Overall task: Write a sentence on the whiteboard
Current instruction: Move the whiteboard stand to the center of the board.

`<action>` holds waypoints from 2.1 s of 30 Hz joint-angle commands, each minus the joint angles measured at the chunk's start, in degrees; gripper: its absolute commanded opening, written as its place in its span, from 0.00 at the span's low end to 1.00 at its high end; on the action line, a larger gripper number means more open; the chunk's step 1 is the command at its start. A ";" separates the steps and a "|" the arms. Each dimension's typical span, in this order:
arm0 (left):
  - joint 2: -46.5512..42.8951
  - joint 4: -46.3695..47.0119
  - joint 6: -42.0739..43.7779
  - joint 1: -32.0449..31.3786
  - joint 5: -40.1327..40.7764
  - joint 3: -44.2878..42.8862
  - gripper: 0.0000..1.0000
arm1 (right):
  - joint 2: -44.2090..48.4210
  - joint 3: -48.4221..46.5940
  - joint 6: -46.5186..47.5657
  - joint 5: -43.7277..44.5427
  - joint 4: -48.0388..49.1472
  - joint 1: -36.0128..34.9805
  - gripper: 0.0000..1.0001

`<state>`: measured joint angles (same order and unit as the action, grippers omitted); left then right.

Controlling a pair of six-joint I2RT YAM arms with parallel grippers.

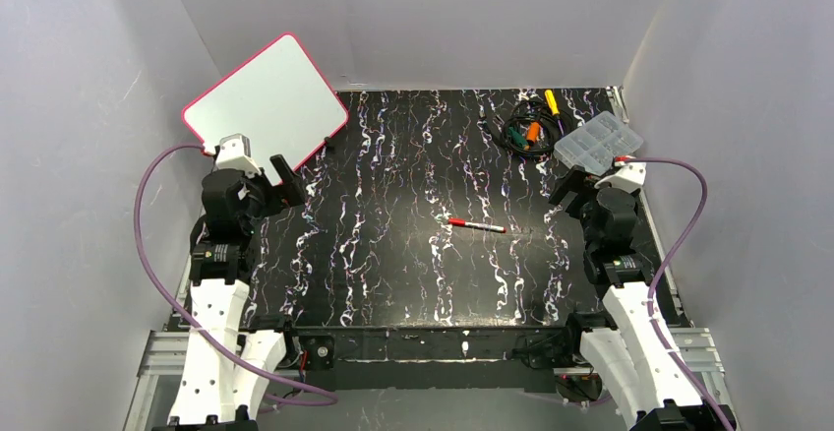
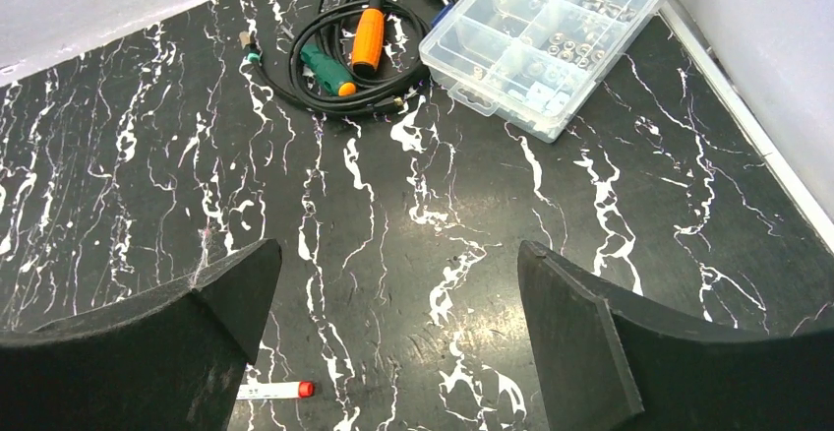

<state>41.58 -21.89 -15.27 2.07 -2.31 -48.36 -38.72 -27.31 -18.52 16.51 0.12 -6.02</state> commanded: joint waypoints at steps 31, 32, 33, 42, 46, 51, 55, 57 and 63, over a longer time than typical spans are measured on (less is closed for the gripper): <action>48.35 10.26 -10.45 -3.40 17.84 -9.36 0.89 | 2.71 -2.71 0.24 -3.47 0.88 0.05 0.99; 48.83 11.43 -11.07 -3.45 18.74 -9.20 0.83 | 2.77 -2.56 0.24 -3.32 0.99 0.05 0.99; 49.19 12.36 -11.61 -3.47 19.67 -9.03 0.77 | 2.87 -2.43 0.24 -3.19 1.21 0.05 0.99; 53.19 17.16 -13.55 -3.47 25.50 -8.77 0.47 | 1.17 -2.04 0.50 -3.49 2.55 0.05 0.99; 55.58 16.19 -13.15 -3.47 25.26 -11.82 0.45 | 0.47 -1.96 0.51 -3.97 3.23 0.05 0.99; 58.16 14.33 -13.91 -3.39 26.21 -14.49 0.45 | 0.19 -2.05 0.62 -4.26 3.31 0.05 0.99; 59.39 13.22 -15.23 -2.91 26.85 -15.94 0.44 | 0.37 -2.05 0.68 -4.21 3.35 0.05 0.99; 59.99 12.50 -15.57 -2.78 27.00 -16.61 0.43 | 0.45 -2.04 0.74 -4.21 3.39 0.05 0.99; 60.98 10.69 -16.54 -2.43 27.40 -18.05 0.39 | 0.46 -1.96 0.77 -4.51 3.65 0.05 0.99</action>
<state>102.41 -8.23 -30.17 -0.93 22.20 -63.99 -38.59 -28.01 -18.65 12.62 0.38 -6.02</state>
